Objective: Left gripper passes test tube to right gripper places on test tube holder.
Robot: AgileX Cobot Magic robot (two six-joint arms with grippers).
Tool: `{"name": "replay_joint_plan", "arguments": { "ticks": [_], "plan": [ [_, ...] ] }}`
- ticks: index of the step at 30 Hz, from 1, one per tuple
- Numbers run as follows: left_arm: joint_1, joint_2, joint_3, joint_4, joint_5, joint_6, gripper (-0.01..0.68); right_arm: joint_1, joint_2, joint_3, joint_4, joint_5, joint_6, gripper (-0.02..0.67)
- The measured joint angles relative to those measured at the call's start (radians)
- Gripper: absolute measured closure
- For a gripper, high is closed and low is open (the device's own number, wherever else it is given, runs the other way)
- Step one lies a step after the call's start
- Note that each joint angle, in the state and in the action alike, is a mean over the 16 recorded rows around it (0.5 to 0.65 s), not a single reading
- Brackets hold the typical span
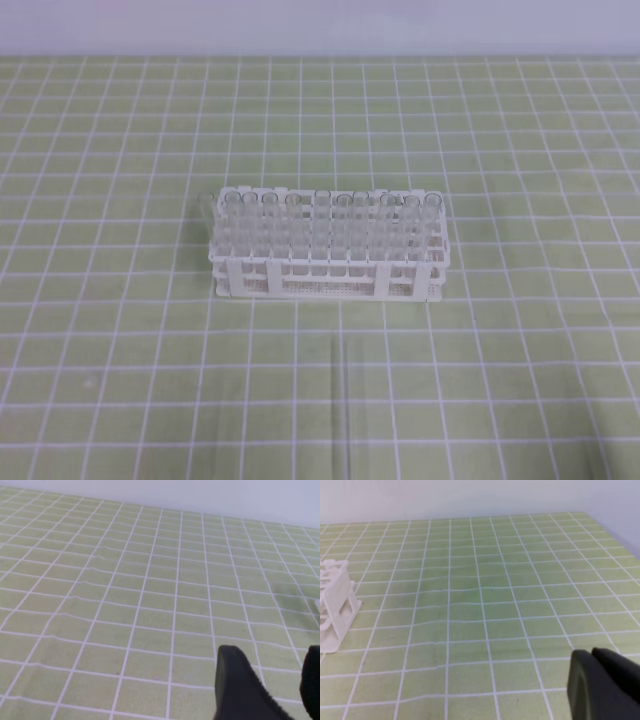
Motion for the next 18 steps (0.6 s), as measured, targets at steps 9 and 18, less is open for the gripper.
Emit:
{"name": "replay_joint_plan", "arguments": {
  "ticks": [9,18],
  "plan": [
    [0.000,0.000,0.000,-0.001,-0.003,-0.015,0.416,0.000,0.000,0.000,0.000,0.000,0.000,0.666],
    [0.000,0.000,0.000,-0.002,-0.006,-0.026,0.416,0.000,0.000,0.000,0.000,0.000,0.000,0.666]
  ]
}}
